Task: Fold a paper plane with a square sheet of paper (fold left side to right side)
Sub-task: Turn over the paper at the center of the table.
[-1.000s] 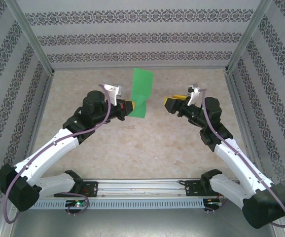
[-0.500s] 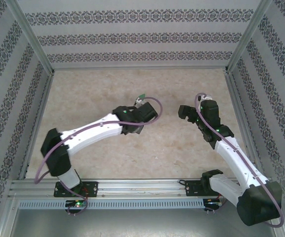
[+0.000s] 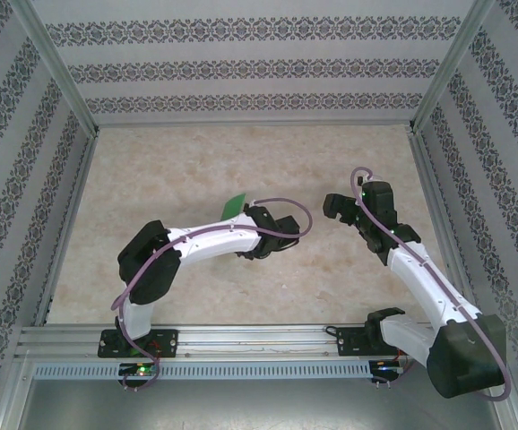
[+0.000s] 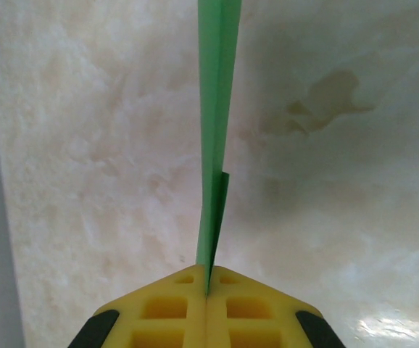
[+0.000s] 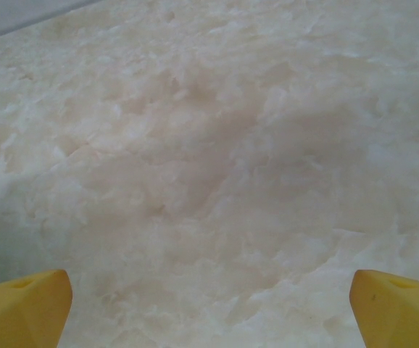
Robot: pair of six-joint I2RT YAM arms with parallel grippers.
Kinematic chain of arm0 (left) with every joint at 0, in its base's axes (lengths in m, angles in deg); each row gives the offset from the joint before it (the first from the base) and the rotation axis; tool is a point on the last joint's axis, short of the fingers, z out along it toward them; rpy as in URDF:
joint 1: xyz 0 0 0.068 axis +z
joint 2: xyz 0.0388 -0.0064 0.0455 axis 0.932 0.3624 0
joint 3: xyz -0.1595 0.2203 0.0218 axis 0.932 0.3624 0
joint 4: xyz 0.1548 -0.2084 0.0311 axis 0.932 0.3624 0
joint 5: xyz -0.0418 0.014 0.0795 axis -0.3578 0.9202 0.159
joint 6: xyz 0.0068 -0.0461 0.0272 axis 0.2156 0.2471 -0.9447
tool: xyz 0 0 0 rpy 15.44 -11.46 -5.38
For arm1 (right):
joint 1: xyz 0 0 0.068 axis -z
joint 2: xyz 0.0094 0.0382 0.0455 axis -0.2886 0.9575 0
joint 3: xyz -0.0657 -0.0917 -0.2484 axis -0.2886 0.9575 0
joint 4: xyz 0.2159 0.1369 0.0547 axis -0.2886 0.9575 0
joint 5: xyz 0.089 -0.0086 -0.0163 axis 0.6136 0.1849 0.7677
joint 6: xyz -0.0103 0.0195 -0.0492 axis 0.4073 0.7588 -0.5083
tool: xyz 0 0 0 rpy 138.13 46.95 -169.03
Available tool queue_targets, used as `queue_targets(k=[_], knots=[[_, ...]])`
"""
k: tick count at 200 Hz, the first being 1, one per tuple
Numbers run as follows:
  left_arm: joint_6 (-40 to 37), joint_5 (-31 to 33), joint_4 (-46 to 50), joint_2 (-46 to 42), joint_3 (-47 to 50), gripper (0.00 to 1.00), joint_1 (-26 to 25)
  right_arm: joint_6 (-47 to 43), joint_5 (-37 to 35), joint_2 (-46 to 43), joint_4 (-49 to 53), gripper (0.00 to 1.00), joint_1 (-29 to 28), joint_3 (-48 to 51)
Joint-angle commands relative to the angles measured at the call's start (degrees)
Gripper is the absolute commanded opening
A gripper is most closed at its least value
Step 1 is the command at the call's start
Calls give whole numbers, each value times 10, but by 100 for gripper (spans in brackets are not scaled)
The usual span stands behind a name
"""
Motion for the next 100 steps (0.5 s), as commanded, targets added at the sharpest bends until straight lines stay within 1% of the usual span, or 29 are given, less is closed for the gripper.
queue_targets(k=[1,6,32,72,100], knots=[[36,-73,-85,-7,38,0,-6,11,24,7,-14,98,6,6],[36,-87,-105,-9,46,0,-5,11,27,7,-14,98,7,5],[36,-141,-175,-19,67,8,3,16,38,12,-16,98,8,7],[39,-226,-294,-47,119,13,25,20,52,22,-17,98,8,6],[43,-255,-341,-54,134,15,35,22,59,24,-17,98,8,6]])
